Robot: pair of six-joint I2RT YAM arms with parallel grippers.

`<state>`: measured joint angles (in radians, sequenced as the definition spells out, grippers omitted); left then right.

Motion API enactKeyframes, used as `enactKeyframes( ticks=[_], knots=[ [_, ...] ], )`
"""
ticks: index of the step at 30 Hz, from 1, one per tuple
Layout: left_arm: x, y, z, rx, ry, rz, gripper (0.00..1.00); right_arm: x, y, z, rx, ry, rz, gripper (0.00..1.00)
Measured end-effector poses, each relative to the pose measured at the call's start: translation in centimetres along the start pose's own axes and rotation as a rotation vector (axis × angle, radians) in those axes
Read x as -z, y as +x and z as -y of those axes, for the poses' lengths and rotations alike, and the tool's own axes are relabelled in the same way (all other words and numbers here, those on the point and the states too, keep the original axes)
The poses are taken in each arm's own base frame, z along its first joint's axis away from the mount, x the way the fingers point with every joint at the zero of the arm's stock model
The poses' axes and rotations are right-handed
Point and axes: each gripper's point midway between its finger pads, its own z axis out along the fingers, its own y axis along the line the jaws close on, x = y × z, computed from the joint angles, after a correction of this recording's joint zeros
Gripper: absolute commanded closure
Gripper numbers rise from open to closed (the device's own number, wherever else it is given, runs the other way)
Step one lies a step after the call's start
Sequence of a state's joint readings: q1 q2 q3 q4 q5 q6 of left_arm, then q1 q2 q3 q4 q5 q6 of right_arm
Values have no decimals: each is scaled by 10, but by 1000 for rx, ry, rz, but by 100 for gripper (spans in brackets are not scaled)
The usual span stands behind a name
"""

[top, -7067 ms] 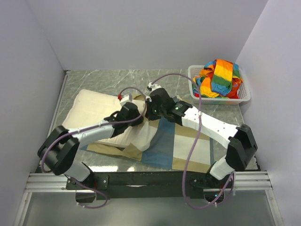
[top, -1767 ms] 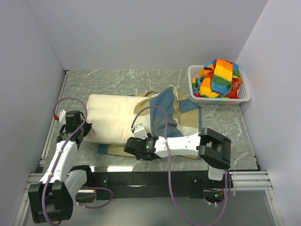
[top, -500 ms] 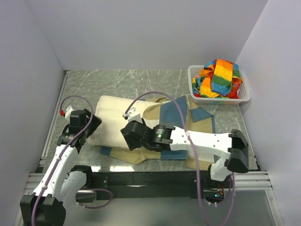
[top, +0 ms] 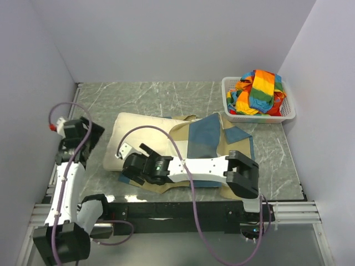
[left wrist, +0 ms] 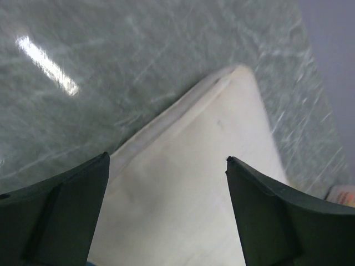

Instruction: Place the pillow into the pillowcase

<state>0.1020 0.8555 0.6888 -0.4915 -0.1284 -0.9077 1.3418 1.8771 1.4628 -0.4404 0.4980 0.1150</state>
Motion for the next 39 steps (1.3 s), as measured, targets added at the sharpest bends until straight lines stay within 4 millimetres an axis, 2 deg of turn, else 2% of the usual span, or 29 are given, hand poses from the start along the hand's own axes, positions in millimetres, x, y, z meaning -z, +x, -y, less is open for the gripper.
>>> enactKeyframes(
  ticks=[2, 4, 7, 11, 15, 16, 18, 20, 23, 24, 27, 29, 31, 33, 36, 39],
  knots=[
    [1, -27, 8, 33, 7, 37, 9, -12, 1, -7, 64, -15, -5, 0],
    [3, -53, 18, 55, 25, 72, 8, -21, -8, -14, 101, -32, 14, 0],
    [4, -72, 28, 75, 54, 86, 9, -30, -18, -22, 128, -53, 45, 0],
    [0, -78, 36, 90, 85, 63, 9, -46, -16, -29, 167, -45, 38, 0],
    [-2, -73, 41, 90, 108, 28, 8, -71, 2, -31, 214, 0, -9, 1],
    [-2, -73, 42, 90, 114, 24, 8, -77, 6, -30, 230, 15, -23, 4],
    [-1, -72, 44, 89, 127, 20, 8, -83, 8, -28, 249, 40, -32, 32],
    [0, -72, 46, 88, 137, 19, 9, -84, 4, -24, 261, 65, -38, 71],
    [4, -74, 48, 88, 147, 30, 11, -82, -3, -11, 231, 86, -41, 99],
    [7, -76, 48, 89, 152, 38, 11, -80, -6, -5, 201, 78, -41, 100],
    [15, -83, 48, 97, 160, 73, 14, -69, -23, 14, 79, 26, -21, 100],
    [19, -88, 48, 106, 166, 95, 21, -54, -43, 37, -38, -17, 19, 100],
    [22, -92, 48, 119, 172, 111, 27, -30, -67, 71, -165, -39, 77, 100],
    [19, -90, 46, 130, 174, 109, 29, 2, -91, 108, -282, -51, 155, 100],
    [7, -72, 36, 138, 171, 67, 30, 50, -118, 164, -420, -15, 280, 100],
    [-12, -37, 17, 154, 161, -23, 21, 85, -127, 193, -501, 9, 367, 100]
  ],
)
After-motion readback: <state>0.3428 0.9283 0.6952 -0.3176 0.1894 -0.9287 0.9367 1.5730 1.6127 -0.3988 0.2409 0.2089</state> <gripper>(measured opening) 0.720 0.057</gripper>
